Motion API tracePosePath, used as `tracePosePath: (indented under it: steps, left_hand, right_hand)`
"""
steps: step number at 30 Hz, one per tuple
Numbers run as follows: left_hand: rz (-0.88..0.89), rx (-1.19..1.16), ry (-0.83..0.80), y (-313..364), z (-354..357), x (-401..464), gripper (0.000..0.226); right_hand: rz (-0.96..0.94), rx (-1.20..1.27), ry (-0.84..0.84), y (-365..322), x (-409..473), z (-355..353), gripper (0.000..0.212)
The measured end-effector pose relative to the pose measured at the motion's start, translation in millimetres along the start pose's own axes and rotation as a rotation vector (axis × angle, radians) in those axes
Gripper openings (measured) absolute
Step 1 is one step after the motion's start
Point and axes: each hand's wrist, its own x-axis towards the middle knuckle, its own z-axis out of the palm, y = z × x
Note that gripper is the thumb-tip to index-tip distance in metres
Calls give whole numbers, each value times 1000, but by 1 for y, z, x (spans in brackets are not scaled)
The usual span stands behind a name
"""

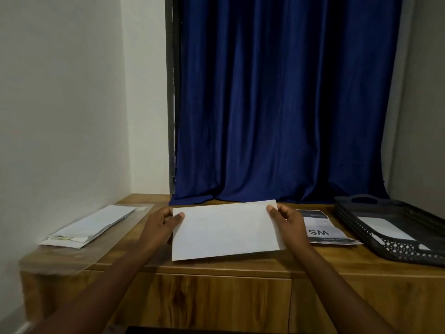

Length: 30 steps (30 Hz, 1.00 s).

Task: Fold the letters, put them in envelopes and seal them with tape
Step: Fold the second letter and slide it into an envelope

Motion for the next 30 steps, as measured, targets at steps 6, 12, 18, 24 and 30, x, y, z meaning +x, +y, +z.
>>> tracePosePath:
  steps: [6,12,18,24,30]
  left_hand:
    - [-74,226,157,-35,27,13,21]
    - [19,337,165,-49,32,7,49]
    - [297,510,-225,-47,30,-11,60]
    - [161,859,-649,-35,30,-4,69]
    - [190,924,-706,-36,34,0,72]
  right_hand:
    - [78,-538,-30,47,10,30,43]
    - [-64,-984,-63,51,-1,46,41]
    - [-141,-1073,-140,47,-4,45,35]
    - [-170,-974,-384,48,-4,40,50]
    - [13,-1037,-726,49,-4,38,80]
